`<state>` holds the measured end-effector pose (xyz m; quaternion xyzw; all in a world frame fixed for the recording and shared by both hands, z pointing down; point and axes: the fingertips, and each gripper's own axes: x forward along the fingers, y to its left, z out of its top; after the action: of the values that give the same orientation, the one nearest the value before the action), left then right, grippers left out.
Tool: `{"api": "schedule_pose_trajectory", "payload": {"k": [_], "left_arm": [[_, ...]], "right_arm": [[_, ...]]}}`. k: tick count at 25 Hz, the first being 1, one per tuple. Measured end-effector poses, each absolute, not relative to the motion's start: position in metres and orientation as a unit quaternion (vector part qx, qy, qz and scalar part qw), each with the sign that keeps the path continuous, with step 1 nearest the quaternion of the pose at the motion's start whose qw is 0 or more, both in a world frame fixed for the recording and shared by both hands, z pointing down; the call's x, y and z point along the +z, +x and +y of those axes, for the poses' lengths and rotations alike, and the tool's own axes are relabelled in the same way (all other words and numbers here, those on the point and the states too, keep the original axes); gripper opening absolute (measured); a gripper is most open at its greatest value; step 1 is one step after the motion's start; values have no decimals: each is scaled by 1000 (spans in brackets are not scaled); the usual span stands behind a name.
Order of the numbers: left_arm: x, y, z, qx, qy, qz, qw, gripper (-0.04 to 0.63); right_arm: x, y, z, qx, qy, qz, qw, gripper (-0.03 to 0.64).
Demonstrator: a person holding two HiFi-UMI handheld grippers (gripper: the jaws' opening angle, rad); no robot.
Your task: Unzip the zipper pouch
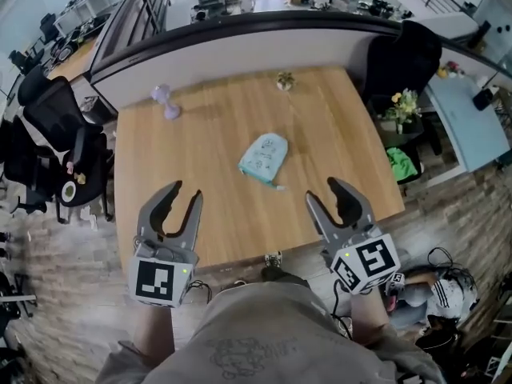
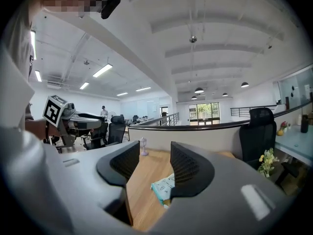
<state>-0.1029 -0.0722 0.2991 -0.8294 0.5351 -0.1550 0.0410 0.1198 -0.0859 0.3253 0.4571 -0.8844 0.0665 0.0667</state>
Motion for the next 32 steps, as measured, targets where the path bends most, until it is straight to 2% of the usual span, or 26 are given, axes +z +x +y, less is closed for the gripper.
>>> {"api": "schedule_pose_trajectory", "payload": {"k": [8,10,19,24,32], "left_arm": [[306,-80,-109,-173,-809,560,40,125],[301,-82,-112,-170,-801,572,50,65],[312,-109,-131,-175,-793,583,38,64],[323,-120,-143,-183,-804,565,27,94],[341,-135,-176,-211,-847,482,71,106]], "right_arm": [[335,120,-137,78,404,-909,67,207],[336,117,-145,60,402,-910,79,207],[345,99,-166,73,398,-911,84,207],[343,91,-172,86,423,-900,64,207],[363,69,-175,101,434,-891,82,207]]}}
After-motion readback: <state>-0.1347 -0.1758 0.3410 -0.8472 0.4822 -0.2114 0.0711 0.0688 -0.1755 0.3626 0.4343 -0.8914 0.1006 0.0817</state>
